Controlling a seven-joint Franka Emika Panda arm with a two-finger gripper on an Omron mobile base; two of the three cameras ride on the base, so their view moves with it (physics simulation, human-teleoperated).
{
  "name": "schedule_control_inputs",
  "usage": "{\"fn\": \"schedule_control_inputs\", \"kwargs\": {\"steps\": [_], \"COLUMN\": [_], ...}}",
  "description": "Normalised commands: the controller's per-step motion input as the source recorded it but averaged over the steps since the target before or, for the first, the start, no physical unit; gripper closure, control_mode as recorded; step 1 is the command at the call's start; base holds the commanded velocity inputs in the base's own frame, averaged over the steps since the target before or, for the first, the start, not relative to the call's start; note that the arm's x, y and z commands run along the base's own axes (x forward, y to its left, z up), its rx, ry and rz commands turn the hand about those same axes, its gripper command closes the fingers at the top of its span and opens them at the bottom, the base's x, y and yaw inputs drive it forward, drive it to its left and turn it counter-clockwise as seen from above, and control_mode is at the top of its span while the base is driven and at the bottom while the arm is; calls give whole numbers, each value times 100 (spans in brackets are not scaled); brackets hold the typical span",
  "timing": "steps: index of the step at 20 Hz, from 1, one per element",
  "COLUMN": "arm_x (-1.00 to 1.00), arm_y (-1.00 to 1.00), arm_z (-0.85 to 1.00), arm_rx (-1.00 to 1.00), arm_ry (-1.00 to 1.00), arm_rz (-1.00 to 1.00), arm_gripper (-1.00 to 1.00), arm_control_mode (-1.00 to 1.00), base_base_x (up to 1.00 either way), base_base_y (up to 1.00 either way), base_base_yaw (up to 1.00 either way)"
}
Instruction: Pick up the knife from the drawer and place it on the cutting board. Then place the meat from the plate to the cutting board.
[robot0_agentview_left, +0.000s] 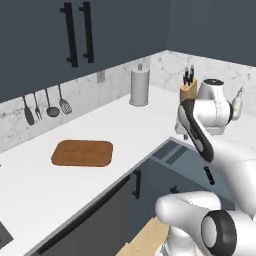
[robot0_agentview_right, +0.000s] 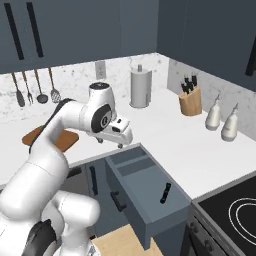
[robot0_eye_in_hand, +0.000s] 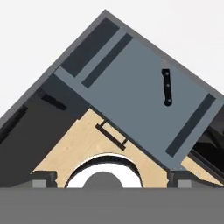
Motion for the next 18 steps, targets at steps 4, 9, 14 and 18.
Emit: {"fn": "schedule_control_inputs", "kwargs": {"steps": [4, 9, 14, 18], "arm_x": [42, 16, 0, 12], "arm_y": [-81, -47, -22, -23], "arm_z": [-100, -100, -100, -81], "arm_rx": [4, 4, 1, 0], "arm_ry": [8, 4, 0, 0], "arm_rz": [-14, -7, -3, -2], "arm_gripper": [-100, -100, -100, -100], "arm_control_mode": [-100, -100, -100, -100], "base_base_x": [0, 0, 0, 0], "base_base_y": [0, 0, 0, 0], "base_base_yaw": [0, 0, 0, 0]}}
